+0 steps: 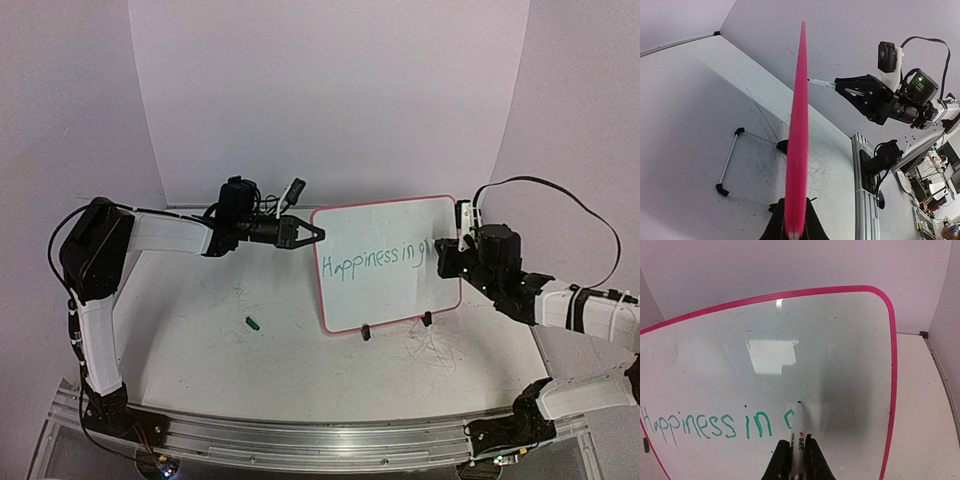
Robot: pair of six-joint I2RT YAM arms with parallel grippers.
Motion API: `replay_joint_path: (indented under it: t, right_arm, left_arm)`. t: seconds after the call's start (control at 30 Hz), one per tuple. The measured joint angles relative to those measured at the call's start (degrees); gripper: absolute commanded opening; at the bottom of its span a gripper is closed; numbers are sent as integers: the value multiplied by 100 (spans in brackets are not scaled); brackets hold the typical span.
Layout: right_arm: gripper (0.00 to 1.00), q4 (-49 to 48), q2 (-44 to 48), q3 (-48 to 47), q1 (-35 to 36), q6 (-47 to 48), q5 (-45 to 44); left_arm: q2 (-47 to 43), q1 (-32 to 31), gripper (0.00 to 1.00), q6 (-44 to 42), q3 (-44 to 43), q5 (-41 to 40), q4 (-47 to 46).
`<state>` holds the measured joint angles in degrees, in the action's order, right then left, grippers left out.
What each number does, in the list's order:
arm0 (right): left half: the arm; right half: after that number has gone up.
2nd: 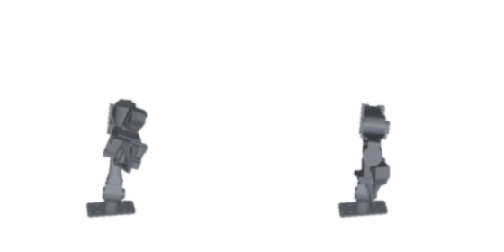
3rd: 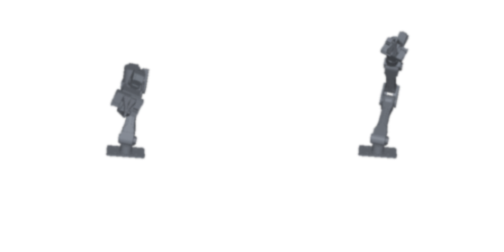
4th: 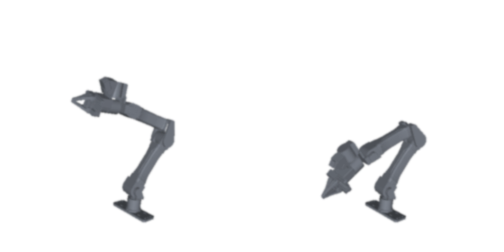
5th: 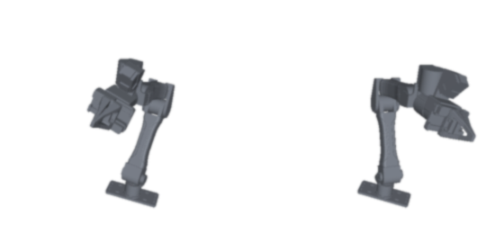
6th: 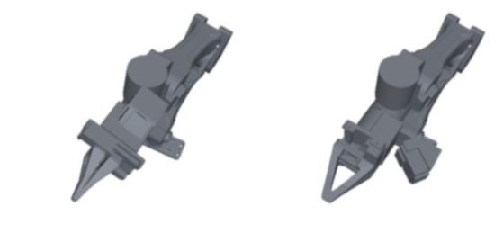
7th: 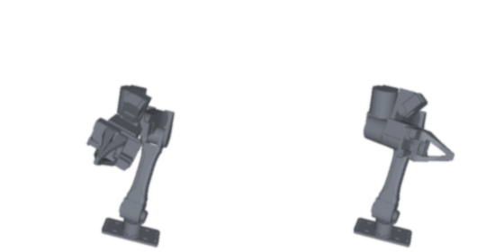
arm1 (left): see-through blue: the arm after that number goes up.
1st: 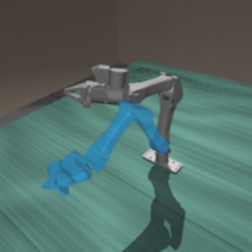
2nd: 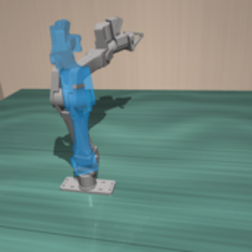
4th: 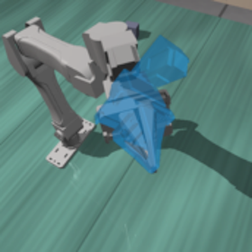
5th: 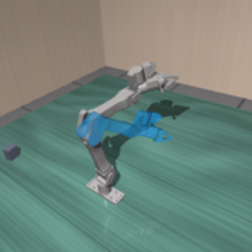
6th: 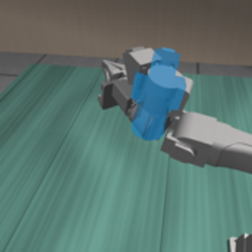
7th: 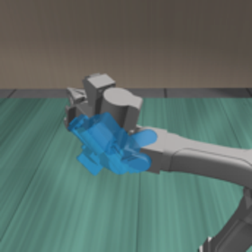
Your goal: Write a sentence on the whiteboard
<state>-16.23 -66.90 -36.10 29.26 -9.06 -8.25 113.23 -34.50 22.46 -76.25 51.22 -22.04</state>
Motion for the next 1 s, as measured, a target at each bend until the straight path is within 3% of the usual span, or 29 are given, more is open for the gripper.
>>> replay_joint_path:
  t: [1.0]
  right_arm:
    - [0, 77, -71, 17, 0, -3, 21]
  left_arm:
    - [-3, -7, 0, -6, 0, 0, 0]
